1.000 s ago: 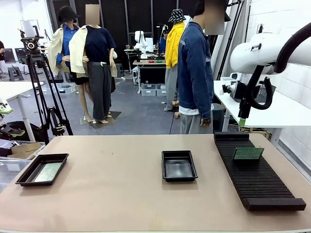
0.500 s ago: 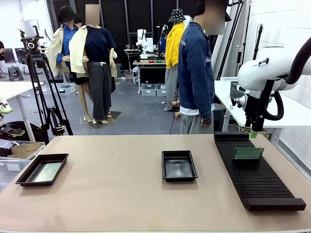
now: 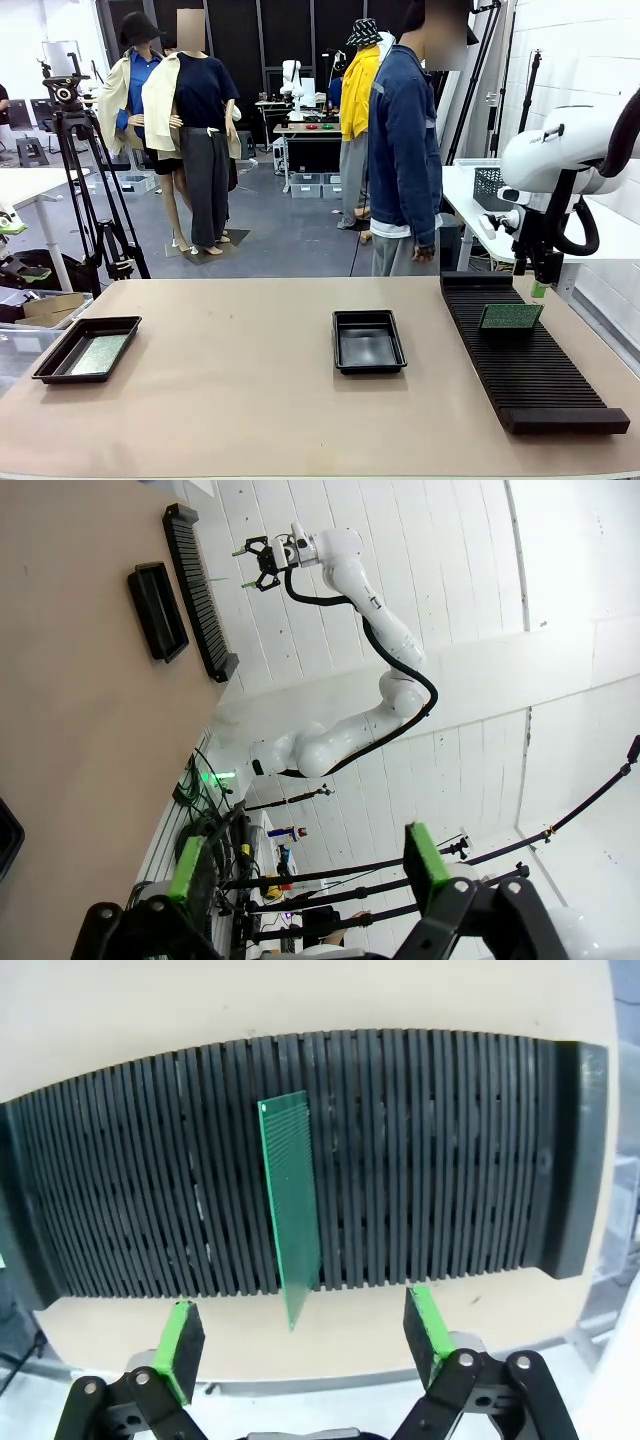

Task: Inspect and transfer BCBs to ESD trays.
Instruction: Pick up the Blank PCB from the PCB Rack and place it in the right ESD tray.

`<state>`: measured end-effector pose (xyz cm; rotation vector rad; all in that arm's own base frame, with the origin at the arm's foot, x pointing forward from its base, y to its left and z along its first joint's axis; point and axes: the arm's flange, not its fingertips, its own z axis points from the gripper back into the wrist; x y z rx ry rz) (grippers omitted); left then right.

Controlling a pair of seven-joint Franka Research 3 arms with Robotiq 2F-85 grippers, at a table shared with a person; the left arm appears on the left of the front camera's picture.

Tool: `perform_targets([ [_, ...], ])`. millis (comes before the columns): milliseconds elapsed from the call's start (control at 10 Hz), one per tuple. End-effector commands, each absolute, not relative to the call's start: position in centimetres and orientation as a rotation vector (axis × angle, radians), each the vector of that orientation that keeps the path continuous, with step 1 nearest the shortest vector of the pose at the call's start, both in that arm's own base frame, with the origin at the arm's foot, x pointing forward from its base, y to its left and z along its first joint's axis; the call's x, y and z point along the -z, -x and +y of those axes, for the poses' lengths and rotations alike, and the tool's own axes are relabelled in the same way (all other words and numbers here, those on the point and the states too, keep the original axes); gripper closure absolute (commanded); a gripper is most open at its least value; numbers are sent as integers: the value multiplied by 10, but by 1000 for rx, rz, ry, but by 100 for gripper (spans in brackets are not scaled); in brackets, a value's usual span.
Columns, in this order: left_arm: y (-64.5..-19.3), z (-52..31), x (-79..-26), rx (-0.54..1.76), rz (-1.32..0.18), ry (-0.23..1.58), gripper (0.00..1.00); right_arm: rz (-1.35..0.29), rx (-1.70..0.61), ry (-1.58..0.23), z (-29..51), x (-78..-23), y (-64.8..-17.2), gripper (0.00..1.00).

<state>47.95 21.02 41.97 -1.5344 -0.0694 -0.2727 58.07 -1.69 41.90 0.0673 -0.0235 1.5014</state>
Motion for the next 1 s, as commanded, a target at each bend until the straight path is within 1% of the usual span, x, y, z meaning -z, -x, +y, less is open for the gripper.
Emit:
perform_targets([
  [0, -477, 213, -422, 284, -80, 1536, 0, -18, -1521, -53, -17, -424, -585, 0],
  [500, -477, 213, -422, 284, -80, 1536, 0, -29, -1507, -61, -16, -423, -582, 0],
  [700, -477, 213, -422, 284, -80, 1536, 0, -45, -1493, -88, -8, -407, -587, 0],
  [800, -477, 213, -422, 284, -80, 1536, 0, -34, -1541, -25, -2, -394, -587, 0],
  [900, -477, 213, -422, 284, -80, 1536, 0, -18, -1538, -15, 2, -386, -587, 0],
])
